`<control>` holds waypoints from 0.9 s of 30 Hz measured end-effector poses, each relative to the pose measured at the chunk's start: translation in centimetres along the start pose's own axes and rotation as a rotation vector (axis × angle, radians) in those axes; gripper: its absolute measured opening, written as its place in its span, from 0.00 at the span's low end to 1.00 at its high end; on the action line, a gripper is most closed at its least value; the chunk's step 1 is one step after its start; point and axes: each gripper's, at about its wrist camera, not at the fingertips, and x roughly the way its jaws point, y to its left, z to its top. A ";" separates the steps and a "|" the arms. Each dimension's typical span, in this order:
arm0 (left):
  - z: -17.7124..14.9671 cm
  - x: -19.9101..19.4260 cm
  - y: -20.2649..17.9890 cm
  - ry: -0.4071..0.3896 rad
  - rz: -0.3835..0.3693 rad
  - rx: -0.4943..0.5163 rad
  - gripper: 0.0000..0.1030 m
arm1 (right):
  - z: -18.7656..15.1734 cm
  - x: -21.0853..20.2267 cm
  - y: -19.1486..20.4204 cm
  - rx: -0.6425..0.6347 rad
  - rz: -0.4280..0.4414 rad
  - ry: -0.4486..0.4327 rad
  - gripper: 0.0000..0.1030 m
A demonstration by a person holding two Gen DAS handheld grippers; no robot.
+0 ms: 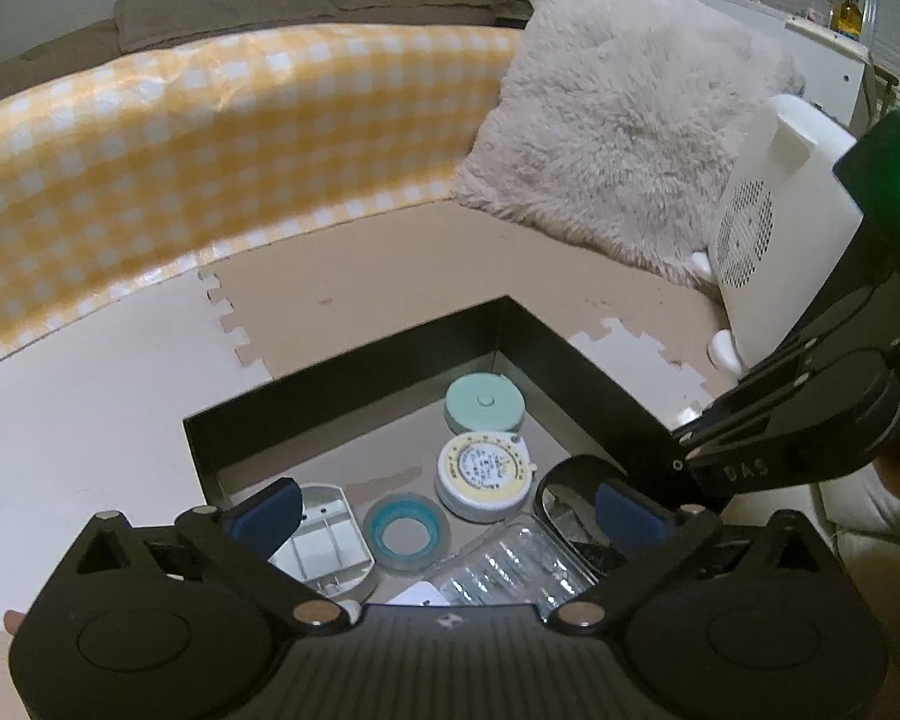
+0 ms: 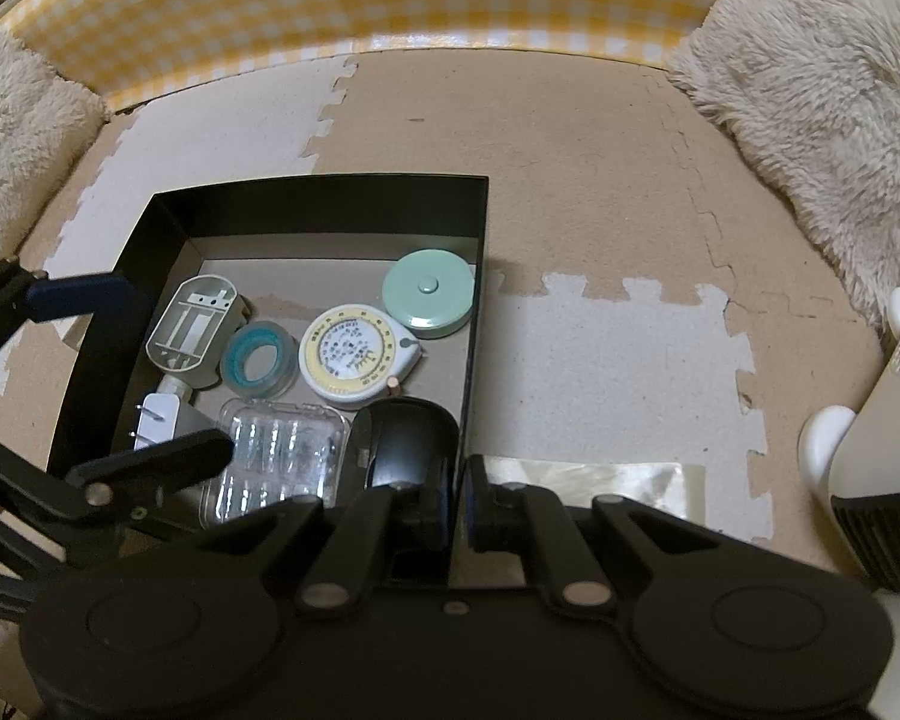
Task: Organize rigid objects
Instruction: 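Move the left gripper back to the white block with brown cylinder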
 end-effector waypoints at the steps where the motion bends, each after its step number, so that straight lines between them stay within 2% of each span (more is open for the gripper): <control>1: 0.1 -0.2 0.1 -0.003 0.002 -0.003 1.00 | 0.0 0.0 0.0 0.000 0.000 0.000 0.06; 6: 0.6 -0.9 0.5 -0.023 0.025 -0.013 1.00 | 0.0 0.0 0.0 -0.003 -0.002 0.001 0.06; 12: 1.5 -2.4 2.1 -0.104 0.045 -0.028 1.00 | 0.0 0.0 0.1 -0.016 -0.008 0.007 0.06; 16: 1.9 -3.4 3.7 -0.143 0.100 -0.039 1.00 | 0.0 0.0 0.1 -0.017 -0.007 0.006 0.06; 22: 2.1 -5.1 7.4 -0.189 0.146 -0.131 1.00 | -0.1 0.1 0.2 -0.018 -0.008 0.006 0.06; 27: 1.7 -6.1 9.7 -0.193 0.250 -0.131 1.00 | -0.1 0.0 0.2 -0.020 -0.008 0.005 0.06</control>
